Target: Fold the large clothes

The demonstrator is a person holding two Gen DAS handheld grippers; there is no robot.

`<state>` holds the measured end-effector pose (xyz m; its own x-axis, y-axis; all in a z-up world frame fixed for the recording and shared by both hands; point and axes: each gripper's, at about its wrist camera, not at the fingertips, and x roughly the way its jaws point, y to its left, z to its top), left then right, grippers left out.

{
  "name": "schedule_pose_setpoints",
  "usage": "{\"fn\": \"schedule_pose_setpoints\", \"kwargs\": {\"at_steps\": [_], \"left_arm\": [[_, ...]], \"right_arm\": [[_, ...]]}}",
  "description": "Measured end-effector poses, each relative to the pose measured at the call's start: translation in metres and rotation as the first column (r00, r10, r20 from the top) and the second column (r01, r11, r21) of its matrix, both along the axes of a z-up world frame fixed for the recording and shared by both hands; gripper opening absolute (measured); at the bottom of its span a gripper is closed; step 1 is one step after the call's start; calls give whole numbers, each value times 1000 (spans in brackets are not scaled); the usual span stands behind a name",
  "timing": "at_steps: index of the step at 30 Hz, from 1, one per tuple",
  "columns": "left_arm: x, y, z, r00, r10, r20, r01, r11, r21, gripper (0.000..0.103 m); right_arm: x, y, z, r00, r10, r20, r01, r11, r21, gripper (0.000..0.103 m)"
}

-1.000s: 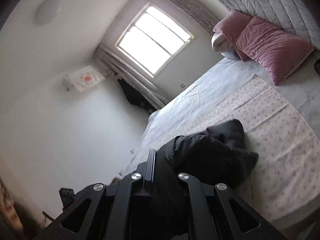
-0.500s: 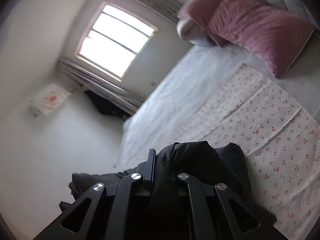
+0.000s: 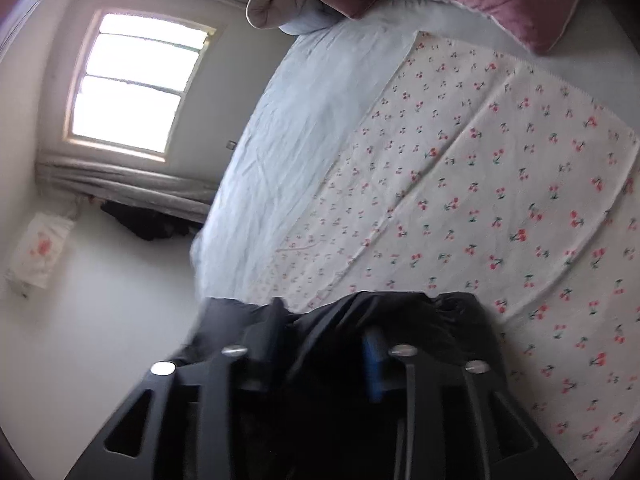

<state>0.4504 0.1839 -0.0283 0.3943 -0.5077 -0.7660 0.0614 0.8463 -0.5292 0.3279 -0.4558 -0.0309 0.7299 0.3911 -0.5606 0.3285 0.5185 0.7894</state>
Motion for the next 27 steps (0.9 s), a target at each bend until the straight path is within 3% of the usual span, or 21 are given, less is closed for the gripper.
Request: {"fn": "schedule_pose_setpoints", "kwargs": {"at_steps": [2, 3, 7, 11, 14, 15, 19, 21, 22, 23, 24, 26, 27], "left_arm": [[-8, 5, 13, 999, -18, 27, 18, 1000, -7, 22], [-16, 9, 21, 999, -30, 45, 30, 999, -13, 24], [-35, 13, 37, 996, -51, 76, 52, 999, -2, 43], [-54, 10, 47, 990, -68, 125, 64, 997, 38, 57], [-57, 8, 48, 990, -64, 125, 60, 997, 41, 58], [-58, 8, 50, 989, -58, 135, 55, 998, 26, 59], [-67, 9, 58, 983, -54, 178, 55, 999, 4, 68], [-74, 8, 63, 979, -70, 193, 64, 997, 39, 71], [-78, 9, 67, 976, -78, 204, 66, 996, 66, 82], [-83, 10, 71, 970, -82, 230, 58, 993, 107, 91], [-88, 12, 77, 960, -85, 268, 45, 988, 151, 92], [-96, 16, 86, 946, -98, 310, 31, 976, 215, 95], [-98, 19, 88, 946, -94, 309, 20, 972, 233, 96]], "right_arm": [[-12, 0, 23, 999, 7, 53, -3, 997, -79, 76], [-17, 2, 34, 997, 12, 76, -3, 994, -111, 79], [-48, 29, 83, 980, 124, 157, -83, 966, -244, 86], [-78, 82, 104, 951, 283, 127, -213, 894, -394, 92], [-89, 129, 94, 916, 400, 28, -334, 802, -495, 92], [-89, 149, 85, 900, 435, -31, -382, 752, -537, 92], [-78, 193, 45, 873, 442, -204, -456, 595, -662, 92], [-70, 201, 28, 870, 441, -222, -464, 577, -672, 92], [-67, 202, 23, 872, 439, -218, -462, 588, -664, 90], [-65, 201, 20, 873, 437, -214, -460, 597, -658, 81], [-62, 200, 15, 875, 438, -205, -458, 612, -645, 74], [-60, 195, 12, 879, 443, -176, -450, 648, -614, 40], [-60, 192, 14, 885, 439, -157, -439, 671, -598, 32]]}}
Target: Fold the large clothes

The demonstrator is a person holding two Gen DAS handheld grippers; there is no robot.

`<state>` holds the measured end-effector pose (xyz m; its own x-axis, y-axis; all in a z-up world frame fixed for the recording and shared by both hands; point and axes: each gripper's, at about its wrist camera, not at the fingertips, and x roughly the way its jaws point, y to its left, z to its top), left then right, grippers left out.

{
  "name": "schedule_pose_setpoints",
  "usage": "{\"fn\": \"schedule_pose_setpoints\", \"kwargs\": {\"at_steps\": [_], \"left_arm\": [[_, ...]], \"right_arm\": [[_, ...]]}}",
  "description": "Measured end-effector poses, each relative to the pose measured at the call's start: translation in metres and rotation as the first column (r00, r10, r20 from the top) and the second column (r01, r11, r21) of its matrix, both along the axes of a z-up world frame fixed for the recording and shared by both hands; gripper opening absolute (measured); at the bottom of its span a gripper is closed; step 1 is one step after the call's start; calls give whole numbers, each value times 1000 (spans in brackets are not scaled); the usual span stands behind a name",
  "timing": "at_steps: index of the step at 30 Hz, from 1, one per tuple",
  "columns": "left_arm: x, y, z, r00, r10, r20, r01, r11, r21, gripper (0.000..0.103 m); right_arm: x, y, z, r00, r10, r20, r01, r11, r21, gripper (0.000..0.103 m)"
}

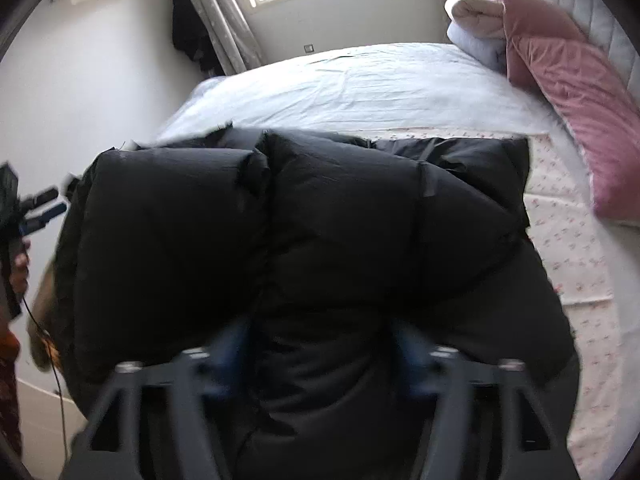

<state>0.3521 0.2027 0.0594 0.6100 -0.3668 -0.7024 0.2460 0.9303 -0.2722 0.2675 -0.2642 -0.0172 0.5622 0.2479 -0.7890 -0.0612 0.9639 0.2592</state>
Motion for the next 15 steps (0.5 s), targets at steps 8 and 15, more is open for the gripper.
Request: {"fn": "schedule_pose_setpoints", "kwargs": {"at_steps": [8, 15], "left_arm": [[-57, -54, -16, 972, -223, -68, 216, 971, -99, 98], [-64, -136, -65, 935, -323, -149, 317, 946, -66, 99]], "right_arm": [[-13, 1, 8, 998, -36, 55, 36, 999, 7, 12], [-17, 8, 11, 997, -54, 49, 54, 999, 8, 12]]}}
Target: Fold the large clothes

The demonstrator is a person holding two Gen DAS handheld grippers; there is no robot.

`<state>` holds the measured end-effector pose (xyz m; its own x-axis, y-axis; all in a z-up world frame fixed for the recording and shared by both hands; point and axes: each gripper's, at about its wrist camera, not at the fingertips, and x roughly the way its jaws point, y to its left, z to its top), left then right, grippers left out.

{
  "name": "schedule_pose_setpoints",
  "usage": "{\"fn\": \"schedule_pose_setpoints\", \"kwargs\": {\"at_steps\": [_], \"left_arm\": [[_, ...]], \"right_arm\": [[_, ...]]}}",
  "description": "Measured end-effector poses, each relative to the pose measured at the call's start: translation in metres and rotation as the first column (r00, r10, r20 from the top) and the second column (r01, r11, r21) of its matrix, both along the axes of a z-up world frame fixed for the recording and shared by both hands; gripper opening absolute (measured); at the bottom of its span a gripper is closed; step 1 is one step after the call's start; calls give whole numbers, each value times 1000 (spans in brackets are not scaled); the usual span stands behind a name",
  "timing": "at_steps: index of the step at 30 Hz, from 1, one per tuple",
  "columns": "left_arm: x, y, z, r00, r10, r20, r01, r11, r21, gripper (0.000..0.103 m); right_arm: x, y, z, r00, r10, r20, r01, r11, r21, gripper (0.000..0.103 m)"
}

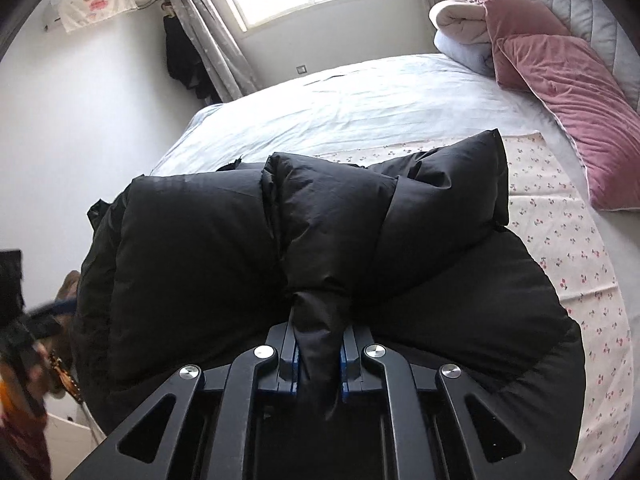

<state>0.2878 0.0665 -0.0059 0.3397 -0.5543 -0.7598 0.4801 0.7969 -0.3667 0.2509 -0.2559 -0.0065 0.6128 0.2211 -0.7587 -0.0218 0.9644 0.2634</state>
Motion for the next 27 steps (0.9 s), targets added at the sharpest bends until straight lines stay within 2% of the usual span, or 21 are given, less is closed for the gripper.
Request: {"fn": "schedule_pose_setpoints", "kwargs": {"at_steps": [3, 4, 5, 6, 8, 9, 10, 12, 16, 21, 24, 26, 27], "left_arm": [[16, -15, -21, 998, 55, -42, -54, 998, 41, 99], [22, -13, -26, 994, 89, -63, -88, 996, 13, 99], [25, -11, -29, 990, 117, -77, -119, 993, -22, 93], [29, -6, -32, 985, 150, -88, -156, 986, -62, 84], [34, -1, -32, 979, 186, -82, -194, 976, -102, 23], [35, 6, -27, 975, 204, -86, -216, 963, -163, 14], [34, 9, -20, 970, 229, -75, -240, 953, -186, 7], [35, 8, 1, 966, 257, 9, -251, 950, -187, 5], [44, -4, 46, 941, 286, 180, -253, 949, -186, 4], [89, -13, 77, 905, 334, 264, -280, 934, -223, 5], [131, -26, 66, 890, 366, 271, -327, 928, -179, 5], [151, -24, 44, 893, 388, 229, -366, 921, -134, 8], [169, -25, 25, 893, 407, 190, -397, 913, -92, 9]], "right_arm": [[4, 1, 0, 1000, -2, -1, 2, 1000, -5, 12], [5, 1, -1, 1000, -2, 0, 2, 1000, -8, 12], [8, 0, -2, 1000, -3, 3, 3, 1000, -10, 12], [11, -2, -3, 1000, -5, 7, 5, 1000, -12, 12], [13, -1, -4, 1000, -19, 23, 19, 1000, -18, 12], [13, 0, -3, 999, -25, 34, 26, 1000, -14, 11], [12, 0, 1, 998, -32, 55, 32, 999, 1, 9], [12, 3, 11, 994, -39, 100, 37, 999, 20, 8], [28, 12, 51, 970, -57, 236, 65, 997, -29, 7], [73, 9, 94, 929, -106, 354, 135, 989, -58, 7], [113, 8, 95, 932, -117, 344, 145, 988, -56, 11], [136, 6, 86, 945, -136, 297, 159, 986, -55, 23], [147, 3, 80, 945, -175, 275, 199, 978, -61, 28]]}}
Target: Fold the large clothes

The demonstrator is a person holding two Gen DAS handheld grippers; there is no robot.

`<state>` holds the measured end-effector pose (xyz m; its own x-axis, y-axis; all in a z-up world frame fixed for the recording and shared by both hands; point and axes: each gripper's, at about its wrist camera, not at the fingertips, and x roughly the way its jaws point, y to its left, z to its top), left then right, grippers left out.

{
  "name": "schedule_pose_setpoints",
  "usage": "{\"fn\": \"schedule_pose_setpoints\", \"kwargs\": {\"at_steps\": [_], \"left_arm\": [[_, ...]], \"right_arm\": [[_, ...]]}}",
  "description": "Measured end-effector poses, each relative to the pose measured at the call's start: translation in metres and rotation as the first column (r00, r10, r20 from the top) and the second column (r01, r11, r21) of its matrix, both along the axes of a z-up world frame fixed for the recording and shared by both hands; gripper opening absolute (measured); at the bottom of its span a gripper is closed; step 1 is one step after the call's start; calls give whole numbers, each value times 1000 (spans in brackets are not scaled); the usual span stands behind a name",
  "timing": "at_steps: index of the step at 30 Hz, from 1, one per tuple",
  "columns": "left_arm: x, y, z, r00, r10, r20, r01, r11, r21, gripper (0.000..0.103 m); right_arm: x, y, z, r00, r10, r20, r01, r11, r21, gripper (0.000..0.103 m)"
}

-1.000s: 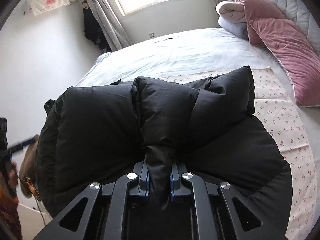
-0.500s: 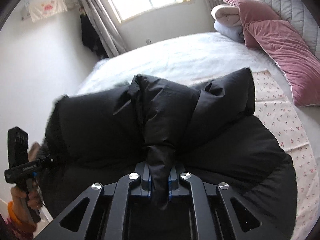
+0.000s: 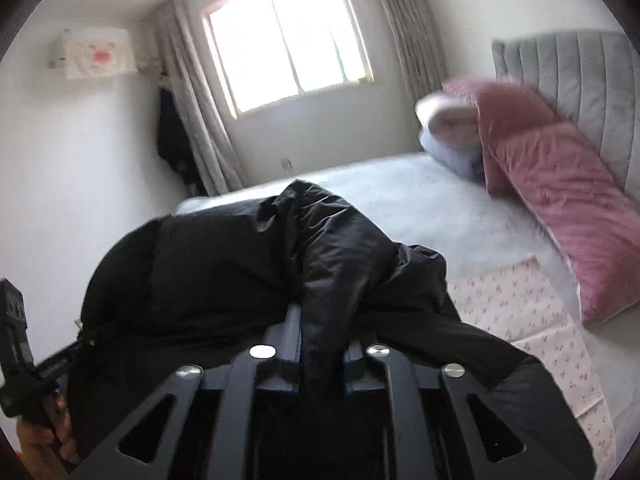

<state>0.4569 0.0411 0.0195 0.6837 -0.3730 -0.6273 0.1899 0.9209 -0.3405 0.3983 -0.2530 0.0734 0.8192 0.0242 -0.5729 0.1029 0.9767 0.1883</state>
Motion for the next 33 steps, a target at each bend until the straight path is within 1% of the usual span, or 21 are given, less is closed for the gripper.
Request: {"fn": "schedule_pose_setpoints", "kwargs": {"at_steps": [1, 2, 3, 4, 6, 8, 10, 12, 13, 14, 15, 16, 18, 21, 23, 24, 26, 28, 30, 31, 33], "left_arm": [[11, 2, -14, 999, 21, -30, -20, 1000, 16, 11], [17, 7, -24, 998, 34, -52, -33, 999, 30, 14], [24, 7, -38, 996, 47, -82, -43, 998, 46, 17], [30, 9, -49, 993, 55, -105, -50, 998, 47, 23], [36, 11, -60, 989, 59, -136, -55, 998, 36, 26], [32, 17, -55, 988, 59, -141, -58, 998, 10, 27], [23, 12, -39, 992, 45, -115, -50, 998, -38, 27], [18, 9, -21, 998, 5, -55, -8, 998, -55, 39], [15, 5, -16, 1000, -17, -16, 17, 999, -32, 53], [12, 3, -14, 1000, -16, 15, 15, 1000, 15, 58], [15, 5, -16, 999, 12, 33, -16, 992, 129, 58], [23, 7, -23, 1000, 21, 4, -22, 984, 180, 58], [37, 28, -46, 996, 49, -72, -32, 974, 224, 58], [39, 58, -74, 987, 121, -104, -87, 954, 287, 58], [39, 75, -85, 984, 134, -115, -98, 958, 271, 58], [40, 81, -89, 982, 151, -115, -113, 952, 285, 58], [43, 91, -91, 977, 181, -115, -137, 938, 318, 60], [44, 100, -91, 969, 218, -117, -166, 923, 348, 61], [37, 108, -85, 964, 241, -111, -185, 912, 366, 61], [33, 112, -80, 963, 249, -102, -195, 908, 372, 61], [20, 119, -68, 963, 259, -77, -212, 902, 377, 61]], "right_arm": [[3, -3, -3, 1000, -24, -5, 24, 1000, 8, 41], [2, -3, -4, 999, -36, 2, 36, 999, 28, 58], [-4, -1, -6, 999, -37, 22, 36, 998, 55, 63], [-8, 2, -6, 999, -18, 41, 15, 997, 72, 69], [-8, 17, -10, 998, 51, 34, -53, 997, 51, 70], [-3, 46, -19, 990, 139, -2, -139, 990, -25, 70], [5, 71, -32, 984, 174, -38, -177, 978, -108, 70], [16, 86, -48, 980, 181, -77, -190, 971, -142, 70], [19, 87, -54, 979, 182, -93, -193, 971, -139, 70], [24, 90, -62, 977, 179, -118, -194, 971, -138, 70], [31, 89, -70, 977, 160, -141, -181, 972, -150, 70], [32, 87, -76, 977, 146, -153, -171, 972, -164, 70], [35, 69, -86, 981, 105, -166, -135, 975, -178, 70], [33, 25, -98, 980, 40, -194, -68, 988, -138, 70], [28, -15, -107, 973, -33, -228, 11, 995, -99, 70], [25, -32, -111, 969, -64, -237, 45, 995, -84, 70], [16, -63, -114, 962, -127, -244, 112, 991, -72, 70], [8, -90, -116, 944, -201, -263, 181, 978, -99, 70], [-5, -119, -120, 917, -273, -290, 251, 962, -112, 70], [-11, -130, -119, 913, -285, -293, 267, 959, -100, 70], [-26, -145, -115, 915, -291, -279, 282, 957, -76, 70]]}}
